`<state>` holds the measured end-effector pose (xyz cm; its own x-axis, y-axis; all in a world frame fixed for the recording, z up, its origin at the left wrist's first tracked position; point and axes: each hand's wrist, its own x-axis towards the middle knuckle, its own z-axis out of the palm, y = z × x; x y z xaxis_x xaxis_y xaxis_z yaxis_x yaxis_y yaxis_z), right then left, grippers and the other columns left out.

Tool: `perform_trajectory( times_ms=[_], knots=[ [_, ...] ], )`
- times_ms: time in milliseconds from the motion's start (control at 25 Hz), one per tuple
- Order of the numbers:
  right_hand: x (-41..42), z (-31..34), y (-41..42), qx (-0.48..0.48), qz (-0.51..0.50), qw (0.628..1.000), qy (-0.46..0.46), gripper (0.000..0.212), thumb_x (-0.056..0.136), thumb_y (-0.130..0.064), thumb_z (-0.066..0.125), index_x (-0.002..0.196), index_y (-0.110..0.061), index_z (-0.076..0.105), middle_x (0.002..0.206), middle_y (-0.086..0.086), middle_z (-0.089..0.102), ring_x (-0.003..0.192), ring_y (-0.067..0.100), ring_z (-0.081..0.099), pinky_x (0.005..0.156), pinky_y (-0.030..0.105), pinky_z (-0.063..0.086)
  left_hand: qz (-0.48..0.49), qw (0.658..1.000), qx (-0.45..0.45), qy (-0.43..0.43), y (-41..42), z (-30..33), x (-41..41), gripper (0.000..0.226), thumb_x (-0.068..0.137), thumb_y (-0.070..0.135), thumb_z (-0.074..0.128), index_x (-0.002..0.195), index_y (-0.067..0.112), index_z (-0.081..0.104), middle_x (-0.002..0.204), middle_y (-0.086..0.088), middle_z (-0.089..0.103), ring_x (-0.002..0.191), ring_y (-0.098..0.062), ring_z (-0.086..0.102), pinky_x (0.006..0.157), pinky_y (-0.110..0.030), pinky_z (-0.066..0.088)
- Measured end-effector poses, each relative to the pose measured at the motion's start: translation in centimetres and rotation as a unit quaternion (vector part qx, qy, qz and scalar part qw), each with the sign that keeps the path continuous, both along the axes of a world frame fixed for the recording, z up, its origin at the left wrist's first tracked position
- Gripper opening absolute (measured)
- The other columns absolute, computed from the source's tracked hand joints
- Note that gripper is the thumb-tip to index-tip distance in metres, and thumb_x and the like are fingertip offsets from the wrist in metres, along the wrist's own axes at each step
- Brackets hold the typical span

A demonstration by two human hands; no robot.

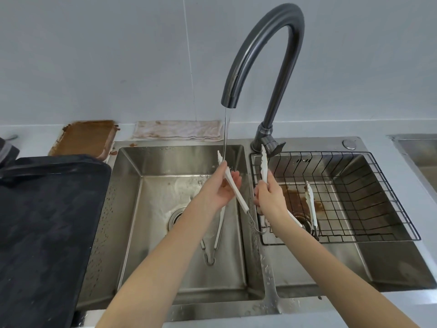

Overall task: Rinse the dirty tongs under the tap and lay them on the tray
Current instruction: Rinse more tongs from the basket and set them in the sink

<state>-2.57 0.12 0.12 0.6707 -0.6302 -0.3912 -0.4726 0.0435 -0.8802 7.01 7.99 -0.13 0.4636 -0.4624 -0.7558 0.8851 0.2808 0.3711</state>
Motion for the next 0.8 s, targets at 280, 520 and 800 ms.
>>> perform_trajectory(
  times_ms=[280, 520, 800],
  knots=[
    [0.7, -1.0, 0.9, 0.196, 0.002, 0.980, 0.021, 0.027, 0.099, -0.022, 0.033, 0.077, -0.017, 0.046, 0.060, -0.002, 0.042, 0.044, 0.007, 0.038, 0.043, 0.018, 0.034, 0.040, 0.995, -0.096, -0.001, 1.2, 1.9, 1.1, 0.020, 0.091, 0.023, 0.056, 0.089, 0.003, 0.058, 0.075, -0.007, 0.065, 0.071, -0.013, 0.059, 0.066, -0.024, 0.053],
    [0.8, -1.2, 1.5, 0.242, -0.011, 0.970, 0.009, 0.026, 0.099, -0.024, 0.036, 0.079, -0.018, 0.051, 0.054, -0.003, 0.051, 0.041, 0.006, 0.050, 0.037, 0.016, 0.041, 0.002, 0.993, -0.114, -0.043, 0.0, 3.2, 1.4, 0.026, 0.096, 0.030, 0.046, 0.095, 0.008, 0.060, 0.092, -0.003, 0.062, 0.081, -0.011, 0.058, 0.069, -0.022, 0.051],
    [0.2, -1.1, -0.6, 0.118, -0.007, 0.993, 0.001, 0.019, 0.100, -0.021, 0.031, 0.095, -0.015, 0.048, 0.058, -0.003, 0.039, 0.044, 0.006, 0.037, 0.039, 0.015, 0.032, -0.041, 0.995, -0.038, -0.087, -0.6, 2.8, 1.3, 0.026, 0.092, 0.040, 0.049, 0.088, 0.014, 0.054, 0.077, -0.002, 0.050, 0.070, -0.012, 0.049, 0.069, -0.026, 0.046]
  ],
)
